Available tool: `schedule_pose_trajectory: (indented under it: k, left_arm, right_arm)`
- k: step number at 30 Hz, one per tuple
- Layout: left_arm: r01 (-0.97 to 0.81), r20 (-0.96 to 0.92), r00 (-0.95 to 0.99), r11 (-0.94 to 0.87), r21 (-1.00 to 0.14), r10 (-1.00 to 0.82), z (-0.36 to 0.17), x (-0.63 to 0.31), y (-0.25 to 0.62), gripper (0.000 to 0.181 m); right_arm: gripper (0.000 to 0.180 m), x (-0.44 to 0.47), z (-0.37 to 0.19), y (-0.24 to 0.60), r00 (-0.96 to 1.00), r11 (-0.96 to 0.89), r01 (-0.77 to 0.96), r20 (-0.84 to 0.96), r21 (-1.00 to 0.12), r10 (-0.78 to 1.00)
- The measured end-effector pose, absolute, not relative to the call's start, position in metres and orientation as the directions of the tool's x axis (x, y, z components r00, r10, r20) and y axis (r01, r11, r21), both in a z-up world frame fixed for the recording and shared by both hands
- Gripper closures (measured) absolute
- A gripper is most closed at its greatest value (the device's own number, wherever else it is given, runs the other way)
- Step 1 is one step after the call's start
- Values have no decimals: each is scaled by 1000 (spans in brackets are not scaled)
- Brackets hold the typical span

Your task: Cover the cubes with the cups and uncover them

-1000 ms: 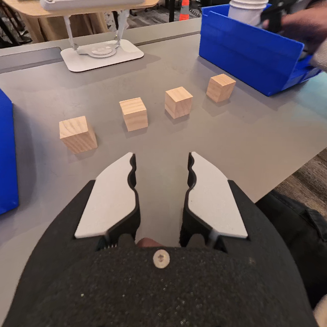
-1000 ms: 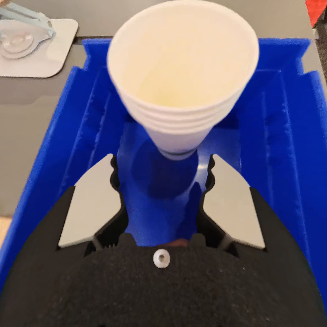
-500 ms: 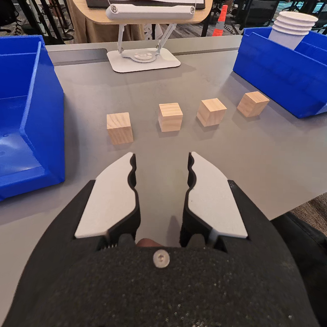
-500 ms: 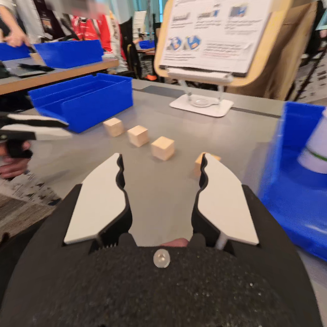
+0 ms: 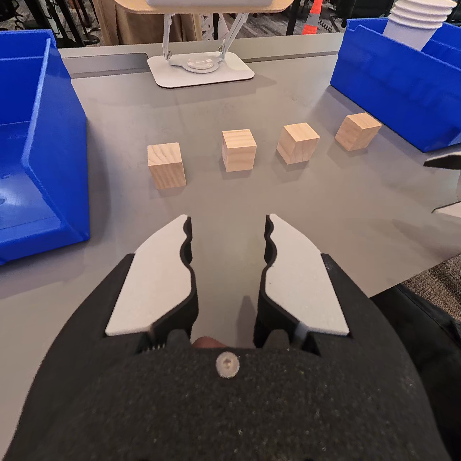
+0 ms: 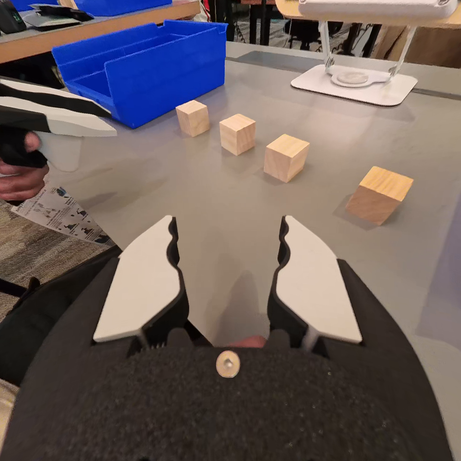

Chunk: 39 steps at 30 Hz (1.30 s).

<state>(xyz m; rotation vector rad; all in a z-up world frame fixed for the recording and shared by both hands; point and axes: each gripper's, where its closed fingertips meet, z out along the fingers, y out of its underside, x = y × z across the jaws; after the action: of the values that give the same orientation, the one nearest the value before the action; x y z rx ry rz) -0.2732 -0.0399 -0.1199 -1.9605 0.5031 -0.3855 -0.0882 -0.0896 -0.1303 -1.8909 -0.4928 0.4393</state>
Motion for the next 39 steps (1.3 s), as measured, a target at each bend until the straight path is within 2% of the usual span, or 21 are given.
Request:
schedule_pose_trajectory:
  k: [5,9,15,21,23,25,28,32,36,39]
  left_arm:
    - [-203,41,855,-406,-891,-516,-128,-271,-37,125]
    - [-256,-32,880,-416,-872,-475,-129,-279,-2,125]
    - [-251,-30,925,-551,-796,-378,-156,-289,74,119]
    - [-241,4,936,-653,-718,-351,-186,-280,106,118]
    - [-235,24,934,-665,-709,-355,-189,-276,108,129]
    - [-225,46,930,-662,-715,-365,-186,-274,108,129]
    - [-252,69,899,-641,-725,-432,-176,-266,96,130]
    - [-385,6,795,-513,-767,-606,-148,-250,69,130]
    - [-513,-46,573,-315,-799,-818,-125,-213,26,130]
    - [-570,2,377,-234,-788,-926,-135,-178,-8,130]
  right_arm:
    - [103,-87,-126,-90,851,-318,132,-57,-939,522]
    - [104,-83,-125,-90,855,-310,148,-37,-939,518]
    - [105,-79,-125,-90,855,-319,133,-54,-938,515]
    - [106,-75,-130,-90,854,-342,128,-72,-931,515]
    - [106,-73,-133,-91,854,-355,129,-78,-926,515]
    - [107,-72,-134,-91,855,-356,126,-81,-926,512]
    - [109,-68,-133,-92,857,-357,127,-79,-926,509]
    - [110,-61,-132,-90,862,-358,119,-83,-926,500]
    - [110,-55,-126,-88,867,-350,112,-81,-930,491]
    - [110,-53,-120,-87,868,-337,118,-68,-934,492]
